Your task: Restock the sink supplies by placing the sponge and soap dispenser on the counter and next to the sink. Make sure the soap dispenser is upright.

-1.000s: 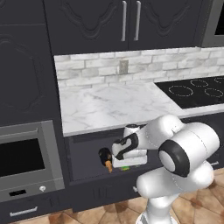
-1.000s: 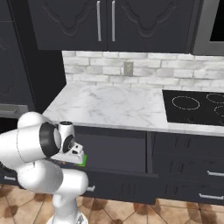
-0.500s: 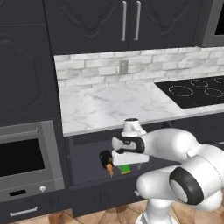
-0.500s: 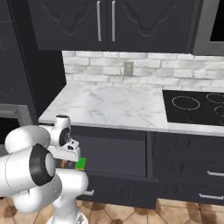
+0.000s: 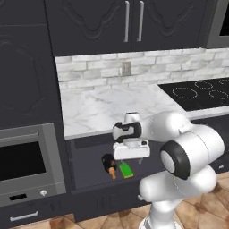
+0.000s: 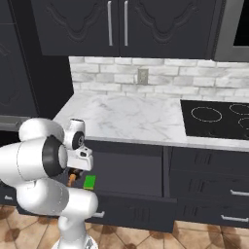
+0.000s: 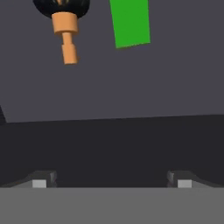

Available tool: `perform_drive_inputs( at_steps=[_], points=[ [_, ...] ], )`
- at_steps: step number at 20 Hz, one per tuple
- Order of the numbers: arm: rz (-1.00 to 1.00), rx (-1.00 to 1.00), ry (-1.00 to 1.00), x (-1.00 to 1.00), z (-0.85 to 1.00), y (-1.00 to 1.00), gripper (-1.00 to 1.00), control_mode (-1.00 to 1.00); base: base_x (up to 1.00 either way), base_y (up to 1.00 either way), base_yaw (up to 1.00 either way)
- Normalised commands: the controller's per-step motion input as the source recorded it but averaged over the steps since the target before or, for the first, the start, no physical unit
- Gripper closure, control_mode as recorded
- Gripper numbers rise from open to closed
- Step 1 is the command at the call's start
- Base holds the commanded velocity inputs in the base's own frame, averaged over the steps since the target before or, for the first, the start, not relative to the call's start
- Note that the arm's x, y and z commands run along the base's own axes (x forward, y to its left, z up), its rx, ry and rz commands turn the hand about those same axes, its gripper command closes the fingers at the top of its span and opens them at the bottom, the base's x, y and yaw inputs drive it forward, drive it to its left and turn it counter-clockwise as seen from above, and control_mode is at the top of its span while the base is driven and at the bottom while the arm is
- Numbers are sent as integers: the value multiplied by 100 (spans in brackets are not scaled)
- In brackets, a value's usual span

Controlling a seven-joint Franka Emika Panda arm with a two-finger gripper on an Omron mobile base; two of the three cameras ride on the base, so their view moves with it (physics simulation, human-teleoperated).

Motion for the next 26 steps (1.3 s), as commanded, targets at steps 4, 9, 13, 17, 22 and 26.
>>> perform_drive_inputs(
  at_steps=[4,9,13,17,22,26],
  points=[
    [0,-1,2,39,-31,49,-100,-100,0,0,0],
    [0,-3,0,19,-38,53,-100,-100,0,0,0],
    [0,-1,0,5,-35,11,-100,-100,0,0,0],
    [0,0,1,19,-30,0,-100,-100,0,0,0],
    [0,0,1,23,-29,0,-100,-100,0,0,0],
    [0,0,0,20,-26,6,-100,-100,0,0,0]
  ],
)
